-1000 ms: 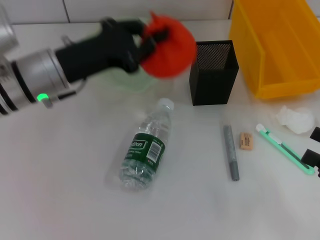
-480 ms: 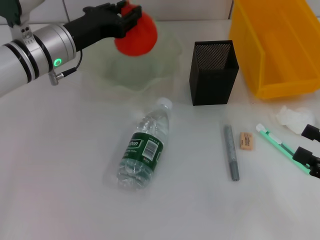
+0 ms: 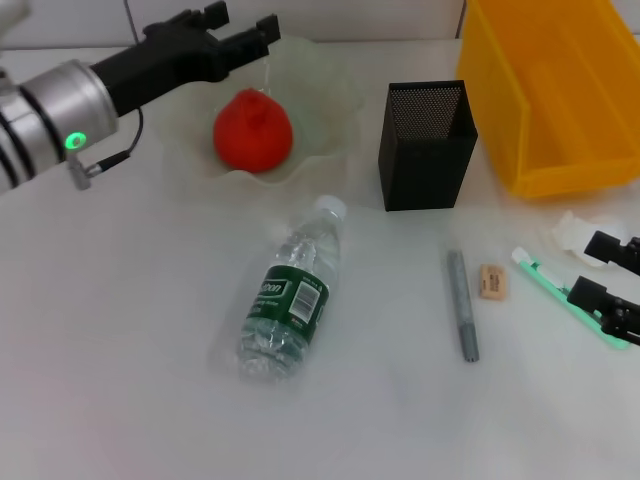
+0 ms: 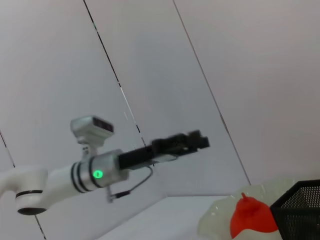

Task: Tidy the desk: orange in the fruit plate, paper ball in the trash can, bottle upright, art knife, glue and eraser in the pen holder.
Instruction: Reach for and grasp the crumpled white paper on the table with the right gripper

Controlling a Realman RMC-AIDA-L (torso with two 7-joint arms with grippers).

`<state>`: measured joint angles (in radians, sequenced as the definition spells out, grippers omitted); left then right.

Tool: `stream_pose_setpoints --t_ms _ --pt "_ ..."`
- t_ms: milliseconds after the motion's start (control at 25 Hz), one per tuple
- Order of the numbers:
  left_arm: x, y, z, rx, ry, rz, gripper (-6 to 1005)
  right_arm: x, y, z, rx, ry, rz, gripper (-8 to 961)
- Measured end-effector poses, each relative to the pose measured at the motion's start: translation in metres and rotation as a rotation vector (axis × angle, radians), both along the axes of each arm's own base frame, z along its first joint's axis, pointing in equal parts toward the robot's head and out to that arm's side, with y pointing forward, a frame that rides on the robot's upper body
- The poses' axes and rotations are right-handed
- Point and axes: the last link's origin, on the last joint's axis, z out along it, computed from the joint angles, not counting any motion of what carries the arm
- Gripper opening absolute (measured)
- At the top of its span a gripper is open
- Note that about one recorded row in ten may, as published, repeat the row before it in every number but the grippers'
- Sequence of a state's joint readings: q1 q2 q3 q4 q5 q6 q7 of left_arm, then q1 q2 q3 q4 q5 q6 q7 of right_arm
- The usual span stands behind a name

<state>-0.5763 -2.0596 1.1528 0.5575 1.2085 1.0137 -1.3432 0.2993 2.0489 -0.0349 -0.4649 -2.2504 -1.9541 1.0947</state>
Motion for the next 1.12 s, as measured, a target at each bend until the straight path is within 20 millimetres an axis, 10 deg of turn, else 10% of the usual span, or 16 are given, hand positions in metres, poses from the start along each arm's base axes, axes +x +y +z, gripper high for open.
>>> stream_pose_setpoints --t_ms 480,760,1120 --pt "-0.028 -0.115 0.021 -0.5 -0.069 -0.316 844 -0.027 0.047 0.033 -0.121 -0.012 0.061 793" --pt "-0.032 -0.133 0.004 -0.606 -0.03 -0.34 844 -0.077 0.087 0.065 -0.438 -0.375 0.019 792" --pt "-0.032 -0.136 -0.01 -0.616 0.015 -0.359 844 -0.096 0.104 0.1 -0.341 -0.708 -0.374 792"
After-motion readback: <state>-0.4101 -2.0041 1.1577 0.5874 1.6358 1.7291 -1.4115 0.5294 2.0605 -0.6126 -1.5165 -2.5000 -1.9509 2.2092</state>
